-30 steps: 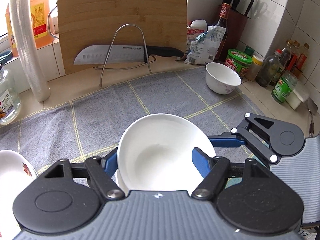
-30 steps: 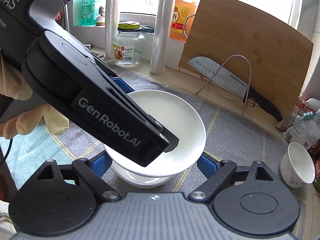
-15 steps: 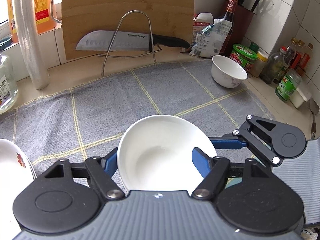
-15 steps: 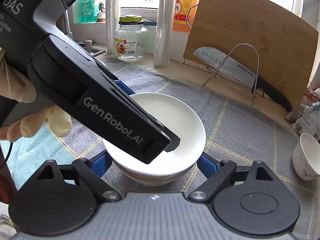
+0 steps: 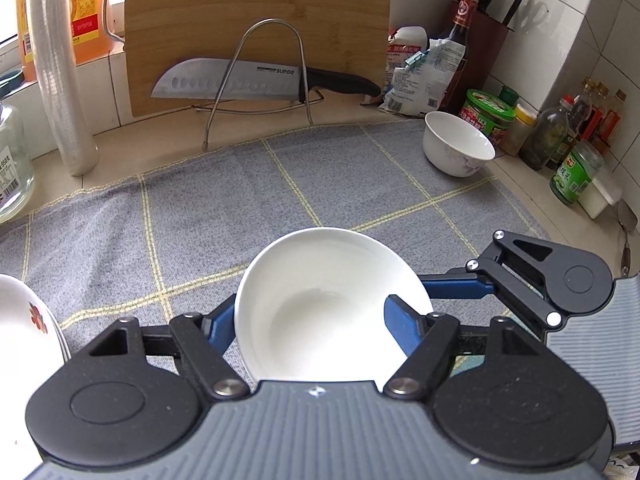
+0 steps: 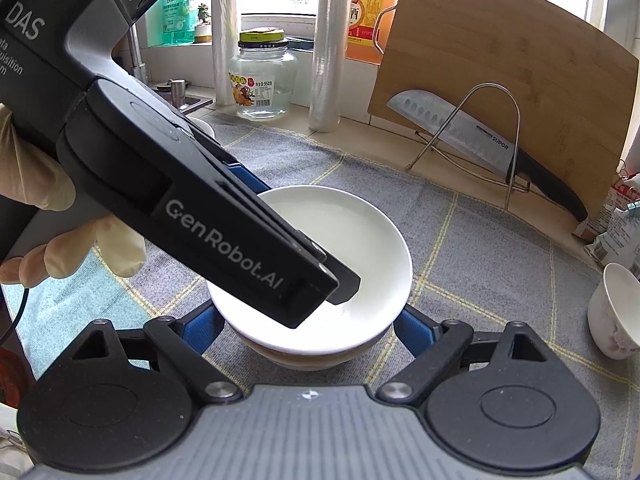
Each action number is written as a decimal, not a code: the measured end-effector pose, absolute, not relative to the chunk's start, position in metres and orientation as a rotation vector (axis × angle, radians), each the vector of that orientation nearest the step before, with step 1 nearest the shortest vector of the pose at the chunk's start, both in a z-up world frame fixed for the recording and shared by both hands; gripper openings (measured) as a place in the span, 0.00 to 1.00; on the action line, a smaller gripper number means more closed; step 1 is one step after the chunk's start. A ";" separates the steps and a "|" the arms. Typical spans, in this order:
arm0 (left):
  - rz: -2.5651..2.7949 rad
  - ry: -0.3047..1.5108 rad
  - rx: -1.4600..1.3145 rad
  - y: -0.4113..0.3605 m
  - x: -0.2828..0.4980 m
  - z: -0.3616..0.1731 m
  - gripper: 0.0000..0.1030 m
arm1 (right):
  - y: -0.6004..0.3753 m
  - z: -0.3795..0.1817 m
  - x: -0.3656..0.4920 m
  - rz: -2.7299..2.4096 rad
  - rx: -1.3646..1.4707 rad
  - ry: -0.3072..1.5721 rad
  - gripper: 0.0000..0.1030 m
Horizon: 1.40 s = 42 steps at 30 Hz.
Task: Organize plates and bowls
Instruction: 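Lower the bowl into the white bowl and open the left gripper, then move the left gripper to the pink-flowered bowl beside the sauce jar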
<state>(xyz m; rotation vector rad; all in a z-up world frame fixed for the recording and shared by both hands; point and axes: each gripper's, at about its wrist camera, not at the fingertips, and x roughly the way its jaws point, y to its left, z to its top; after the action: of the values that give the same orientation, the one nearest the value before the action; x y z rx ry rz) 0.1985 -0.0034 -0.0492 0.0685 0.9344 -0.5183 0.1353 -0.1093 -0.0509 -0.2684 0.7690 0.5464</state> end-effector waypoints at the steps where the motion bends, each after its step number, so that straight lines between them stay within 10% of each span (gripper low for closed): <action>1: -0.518 0.934 0.070 -0.003 0.198 -0.049 0.72 | -0.109 -0.051 0.135 0.547 -0.268 0.770 0.91; 42: -0.599 0.588 0.124 -0.070 0.150 -0.009 0.98 | -0.244 -0.039 0.130 0.197 -0.161 0.749 1.00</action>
<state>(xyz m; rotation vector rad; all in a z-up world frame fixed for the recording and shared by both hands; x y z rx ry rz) 0.1500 -0.0700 -0.0088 0.1242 0.5879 -0.5985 0.1298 -0.2441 -0.0388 -0.1606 0.7487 0.1971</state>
